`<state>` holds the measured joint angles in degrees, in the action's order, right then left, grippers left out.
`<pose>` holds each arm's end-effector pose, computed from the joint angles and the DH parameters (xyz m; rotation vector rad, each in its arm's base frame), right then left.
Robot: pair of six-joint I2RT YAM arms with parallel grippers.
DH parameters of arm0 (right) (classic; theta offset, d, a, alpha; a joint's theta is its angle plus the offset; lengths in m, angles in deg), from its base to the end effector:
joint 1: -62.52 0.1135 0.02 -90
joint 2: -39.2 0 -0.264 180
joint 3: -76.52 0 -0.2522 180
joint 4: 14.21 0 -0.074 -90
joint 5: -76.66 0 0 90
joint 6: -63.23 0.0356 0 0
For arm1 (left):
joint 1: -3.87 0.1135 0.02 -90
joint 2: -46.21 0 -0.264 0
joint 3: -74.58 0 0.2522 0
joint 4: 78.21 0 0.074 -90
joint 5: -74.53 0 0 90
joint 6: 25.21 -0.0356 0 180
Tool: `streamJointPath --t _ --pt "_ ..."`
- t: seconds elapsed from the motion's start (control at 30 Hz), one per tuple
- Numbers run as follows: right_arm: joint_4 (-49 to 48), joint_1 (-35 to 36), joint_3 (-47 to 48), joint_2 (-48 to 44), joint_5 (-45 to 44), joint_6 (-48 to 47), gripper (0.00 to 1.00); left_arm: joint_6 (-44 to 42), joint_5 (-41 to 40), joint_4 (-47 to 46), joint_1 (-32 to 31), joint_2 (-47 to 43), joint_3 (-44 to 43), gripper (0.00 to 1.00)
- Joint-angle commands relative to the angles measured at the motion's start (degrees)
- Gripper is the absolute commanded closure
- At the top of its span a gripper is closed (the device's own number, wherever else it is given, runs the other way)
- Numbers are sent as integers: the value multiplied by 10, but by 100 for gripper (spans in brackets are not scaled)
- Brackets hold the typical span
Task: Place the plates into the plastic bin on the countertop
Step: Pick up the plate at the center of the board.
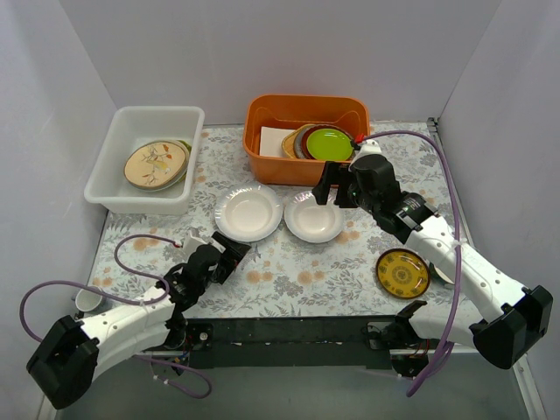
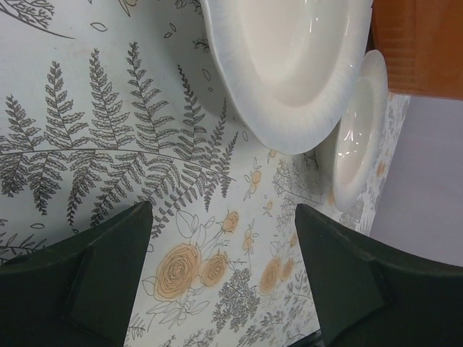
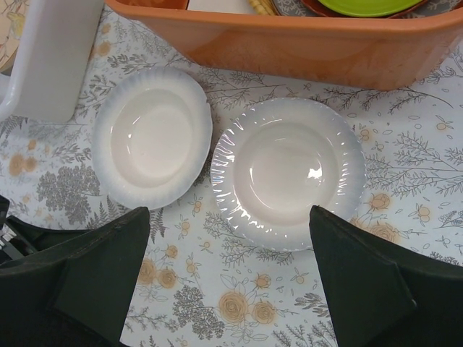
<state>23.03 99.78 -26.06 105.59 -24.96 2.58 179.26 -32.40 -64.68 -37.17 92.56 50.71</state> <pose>0.2109 0.1514 0.3556 -0.0119 2.0589 0.5274 0.1261 -0.0961 0.1446 -1.6025 1.8402 -1.1345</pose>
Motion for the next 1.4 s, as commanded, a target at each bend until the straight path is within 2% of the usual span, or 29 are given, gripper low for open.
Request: streamJointPath --t 0.0,0.4,0.5,0.73,0.87,0.97,1.07,1.17,1.3,1.37 --pt "-9 -4 16 -1 -2 -14 2 274 -16 -88 4 34 15 22" --pt "-8 -10 15 2 6 -23 2 316 -40 -216 16 125 42 25" --pt "-7 -11 15 5 10 -25 2 345 -50 -219 19 146 44 27" --pt "-7 -18 11 6 15 -32 2 350 -26 -286 47 225 42 32" --pt "-4 -22 10 8 19 -39 2 347 0 -295 73 274 23 44" --pt "-3 -26 9 10 21 -40 2 333 22 -315 90 293 11 46" --pt "-4 -31 8 11 26 -41 2 327 32 -322 103 312 6 54" --pt "-4 -32 7 15 29 -42 2 321 41 -331 109 325 4 66" --pt "-5 -34 6 17 35 -42 2 321 54 -330 118 337 -1 69" --pt "-6 -35 6 19 36 -42 2 321 55 -330 121 342 -2 76"
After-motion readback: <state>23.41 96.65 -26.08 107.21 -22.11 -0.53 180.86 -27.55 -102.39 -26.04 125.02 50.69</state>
